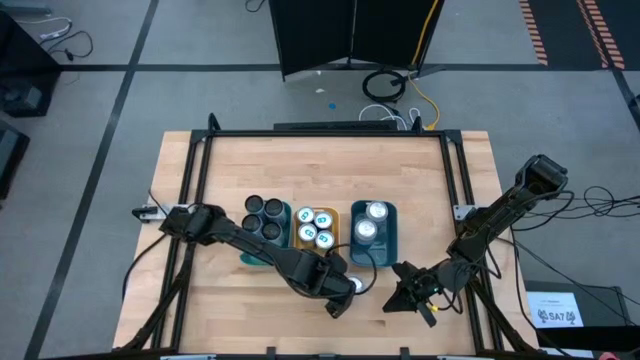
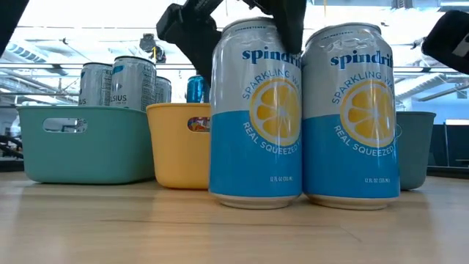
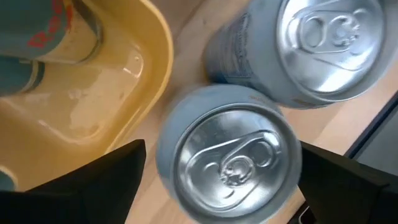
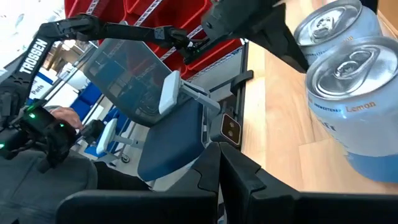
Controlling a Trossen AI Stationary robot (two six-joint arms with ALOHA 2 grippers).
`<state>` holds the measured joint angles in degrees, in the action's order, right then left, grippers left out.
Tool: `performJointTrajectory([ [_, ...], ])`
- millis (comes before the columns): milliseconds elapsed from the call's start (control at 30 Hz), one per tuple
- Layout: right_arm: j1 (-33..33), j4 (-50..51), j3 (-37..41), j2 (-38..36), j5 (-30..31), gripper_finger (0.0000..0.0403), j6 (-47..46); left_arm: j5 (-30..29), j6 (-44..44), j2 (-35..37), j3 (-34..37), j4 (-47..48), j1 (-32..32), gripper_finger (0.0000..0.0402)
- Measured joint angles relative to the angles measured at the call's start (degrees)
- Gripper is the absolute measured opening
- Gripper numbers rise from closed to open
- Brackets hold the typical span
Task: Sort soda cans
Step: Put the right silver can into the dark green bin
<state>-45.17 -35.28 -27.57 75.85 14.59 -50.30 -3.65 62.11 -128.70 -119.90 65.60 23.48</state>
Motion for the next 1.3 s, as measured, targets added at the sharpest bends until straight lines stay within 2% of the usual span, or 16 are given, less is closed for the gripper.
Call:
performJointTrajectory([
  [367, 0.00, -1.78, 0.02, 0.00, 0.50, 0.0000, -1.53, 0.16, -7.07, 6.64, 0.02, 1.49, 0.60, 0.0391],
  [467, 0.06, -2.35, 0.02, 0.00, 0.52, 0.0000, -1.53, 2.06, -14.83, 9.61, 0.02, 1.72, 0.53, 0.0391],
  [567, 0.07, -2.53, 0.02, 0.00, 0.58, 0.0000, -1.47, 3.07, -26.72, 12.57, 0.02, 4.72, 0.51, 0.0391],
  [600, 0.07, -2.54, 0.02, 0.00, 0.59, 0.0000, -1.46, 1.62, -29.00, 13.38, 0.02, 5.49, 0.55, 0.0391],
  [700, 0.07, -2.68, 0.02, 0.00, 0.57, 0.0000, -1.51, -4.83, -27.45, 16.06, 0.02, 9.61, 0.61, 0.0391],
  [800, 0.07, -2.74, 0.02, 0.00, 0.55, 0.0000, -1.52, -8.37, -33.12, 18.44, 0.02, 13.96, 0.34, 0.0391],
  [933, 0.07, -2.72, 0.02, 0.00, 0.57, 0.0000, -1.53, -18.98, -38.75, 22.59, 2.30, 11.86, 0.98, 0.0391],
  [1000, 0.07, -2.72, 0.02, 0.00, 0.55, 0.0000, -1.55, -22.03, -41.66, 25.43, 5.74, 8.89, 1.51, 0.0391],
  [1100, 0.17, -2.72, 0.02, 0.00, 0.57, 0.0000, -2.26, -24.02, -41.56, 30.97, 15.08, 4.72, 1.80, 0.0391],
  [1233, 0.17, -2.69, 0.02, 0.00, 0.57, 0.0000, -2.58, -24.05, -44.41, 42.39, 34.70, -12.43, 1.35, 0.0391],
  [1300, 0.22, -2.69, 0.02, 0.00, 0.56, 0.0000, -2.58, -20.54, -48.33, 48.61, 44.70, -23.20, 0.58, 0.0391],
])
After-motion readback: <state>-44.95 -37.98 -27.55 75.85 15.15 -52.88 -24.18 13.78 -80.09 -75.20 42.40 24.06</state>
